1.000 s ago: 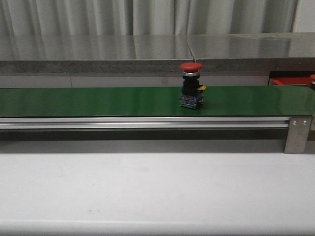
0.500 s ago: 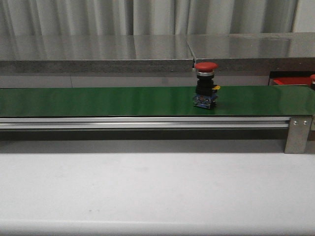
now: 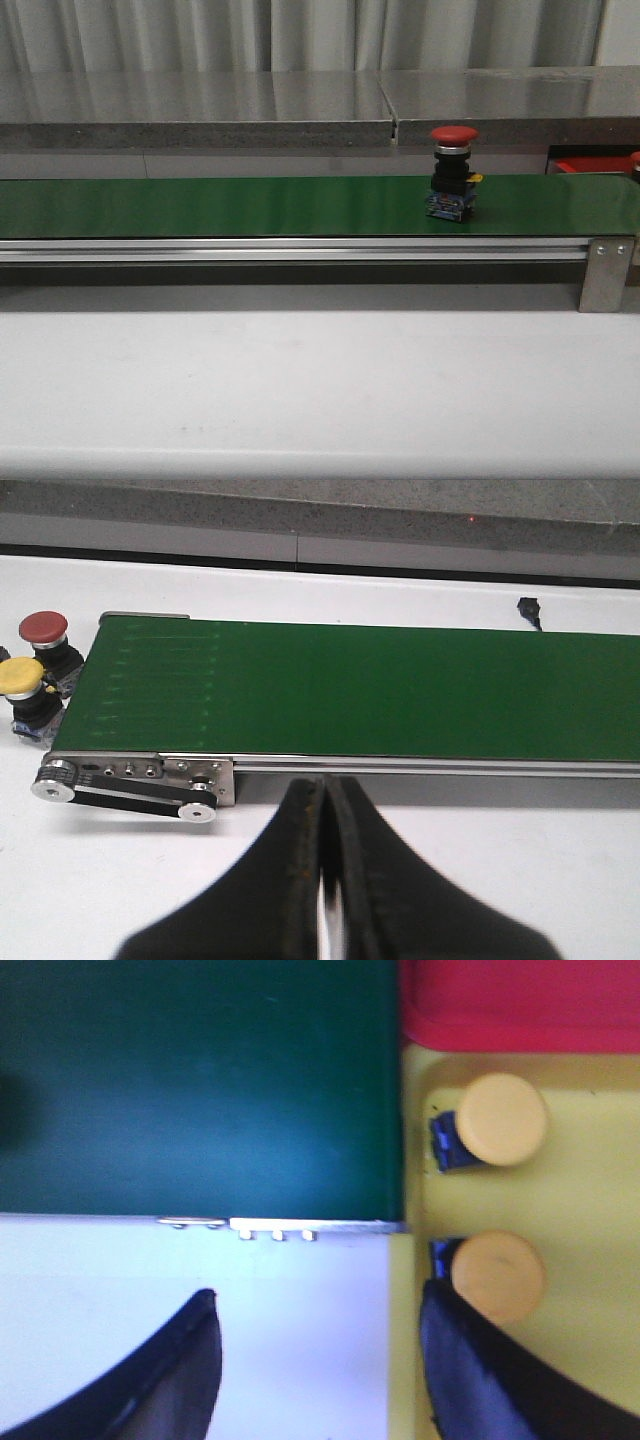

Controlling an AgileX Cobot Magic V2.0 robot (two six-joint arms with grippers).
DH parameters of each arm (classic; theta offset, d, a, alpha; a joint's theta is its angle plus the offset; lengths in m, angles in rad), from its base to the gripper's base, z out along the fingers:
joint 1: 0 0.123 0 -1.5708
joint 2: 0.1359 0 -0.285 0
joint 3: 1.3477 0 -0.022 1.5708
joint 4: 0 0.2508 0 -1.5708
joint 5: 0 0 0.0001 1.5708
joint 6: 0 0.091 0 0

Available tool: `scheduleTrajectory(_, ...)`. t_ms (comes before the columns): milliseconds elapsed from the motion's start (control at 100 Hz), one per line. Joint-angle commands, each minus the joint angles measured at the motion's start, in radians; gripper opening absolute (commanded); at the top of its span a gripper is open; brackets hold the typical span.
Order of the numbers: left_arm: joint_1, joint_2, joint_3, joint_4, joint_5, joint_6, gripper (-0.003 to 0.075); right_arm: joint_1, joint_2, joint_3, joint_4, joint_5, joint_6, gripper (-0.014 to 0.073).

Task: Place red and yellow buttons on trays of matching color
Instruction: 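Move the right gripper back over the belt toward the red button, then lower the right gripper onto the red button and grasp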

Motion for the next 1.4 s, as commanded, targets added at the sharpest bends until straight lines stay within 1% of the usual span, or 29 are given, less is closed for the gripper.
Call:
scheduleTrajectory(0,-0.008,0.0,-0.027,-0.008,-0.066,-0.01,-0.002,0.049,-0.034,-0.062,-0.004,-0.024,-0.021,0.0405)
scheduleTrajectory(160,-0.008,0.0,-0.027,-0.008,-0.066,-0.01,-0.002,0.131,-0.011,-0.105,-0.003,-0.019,-0.054,0.0407)
scheduleTrajectory(260,-0.008,0.0,-0.027,-0.008,-0.066,-0.01,-0.002,0.167,0.026,-0.144,-0.003,0.008,-0.07,0.0419)
scheduleTrajectory(460,-0.008,0.0,-0.027,-0.008,-0.066,-0.01,-0.002,0.215,0.126,-0.237,-0.003,0.048,-0.083,0.0556)
scheduleTrajectory(720,-0.008,0.0,-0.027,-0.008,-0.066,-0.01,-0.002,0.261,0.239,-0.324,0.024,0.084,-0.178,0.0552)
scheduleTrajectory(960,-0.008,0.0,-0.027,-0.008,-0.066,-0.01,-0.002,0.267,0.331,-0.373,0.027,0.032,-0.182,0.0552)
scheduleTrajectory(1100,-0.008,0.0,-0.027,-0.008,-0.066,-0.01,-0.002,0.267,0.358,-0.376,0.027,-0.009,-0.182,0.0551)
scheduleTrajectory(1140,-0.008,0.0,-0.027,-0.008,-0.066,-0.01,-0.002,0.267,0.363,-0.376,0.027,-0.016,-0.181,0.054)
scheduleTrajectory(1220,-0.008,0.0,-0.027,-0.008,-0.066,-0.01,-0.002,0.265,0.371,-0.376,0.027,-0.022,-0.181,0.048)
scheduleTrajectory(1390,-0.008,0.0,-0.027,-0.008,-0.066,-0.01,-0.002,0.264,0.378,-0.376,0.014,-0.022,-0.152,0.0267)
